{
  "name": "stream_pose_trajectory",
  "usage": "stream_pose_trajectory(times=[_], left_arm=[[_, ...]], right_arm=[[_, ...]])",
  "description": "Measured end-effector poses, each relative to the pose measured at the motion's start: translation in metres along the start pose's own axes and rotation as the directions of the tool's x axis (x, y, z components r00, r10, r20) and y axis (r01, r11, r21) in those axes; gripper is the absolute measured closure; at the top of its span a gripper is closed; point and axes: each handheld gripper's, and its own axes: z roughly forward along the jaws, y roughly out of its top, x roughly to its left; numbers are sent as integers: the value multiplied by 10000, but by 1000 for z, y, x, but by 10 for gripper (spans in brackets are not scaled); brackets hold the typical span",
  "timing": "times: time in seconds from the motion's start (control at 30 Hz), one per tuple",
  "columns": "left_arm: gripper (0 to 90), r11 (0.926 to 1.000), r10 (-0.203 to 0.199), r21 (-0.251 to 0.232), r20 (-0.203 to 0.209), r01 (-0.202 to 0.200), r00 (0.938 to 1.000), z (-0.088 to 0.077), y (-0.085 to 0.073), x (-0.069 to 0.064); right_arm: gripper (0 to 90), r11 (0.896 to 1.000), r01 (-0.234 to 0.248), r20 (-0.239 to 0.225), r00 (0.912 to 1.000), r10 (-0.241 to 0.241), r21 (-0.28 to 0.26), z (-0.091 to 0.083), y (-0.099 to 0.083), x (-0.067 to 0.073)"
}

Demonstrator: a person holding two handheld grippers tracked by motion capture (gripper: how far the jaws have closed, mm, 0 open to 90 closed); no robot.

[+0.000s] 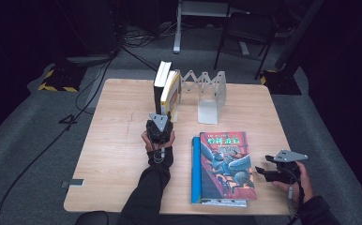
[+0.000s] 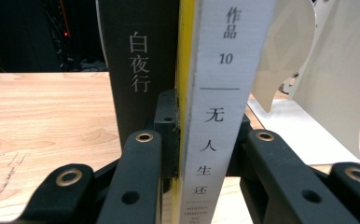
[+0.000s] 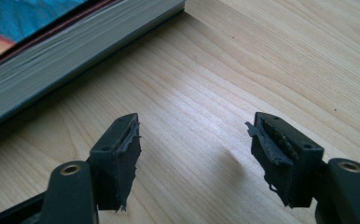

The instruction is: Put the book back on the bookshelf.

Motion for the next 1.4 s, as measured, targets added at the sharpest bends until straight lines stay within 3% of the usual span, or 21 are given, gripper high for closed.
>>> stream_pose_trajectory(times=[0.33, 0.53, 0.6, 0.7, 0.87, 1.07, 1.17, 1.27, 1.4], left_arm=[[746, 9994, -337, 88, -139, 338, 9993, 18, 7, -1], [725, 9997, -232, 76, 2, 232, 9997, 21, 7, -3], [698, 9995, -293, 149, 208, 290, 9994, 20, 7, -2], [672, 9995, -286, 159, 177, 283, 9994, 18, 6, -2], [550, 9991, -344, 253, 259, 338, 9991, 16, 2, -2], [475, 9982, -134, 588, 865, 83, 9962, 4, -8, -2], [557, 9986, -100, 521, 1110, 43, 9938, -6, -11, 1], [714, 9988, -51, 482, 1285, -11, 9917, -11, -13, 5], [730, 9984, 287, 439, 1265, -345, 9916, -7, -12, 2]], right_arm=[[327, 10000, -2, 11, 10000, 3, -26, 0, 0, -1], [326, 10000, 75, 32, 10000, -75, 63, 0, 0, 1], [323, 9999, 76, 71, 9999, -76, 74, 0, 0, 1], [320, 10000, 41, 88, 10000, -42, 78, 0, -1, 0], [319, 9999, 99, 90, 9999, -100, 69, 0, 0, 0], [318, 9999, 65, 101, 9999, -66, 88, 0, -1, 0], [318, 9999, 87, 104, 9999, -88, 79, -1, -1, 0], [319, 9998, 79, 81, 9999, -80, 208, 1, -1, 1], [321, 9996, 136, 86, 9999, -138, 267, 2, -1, 2]])
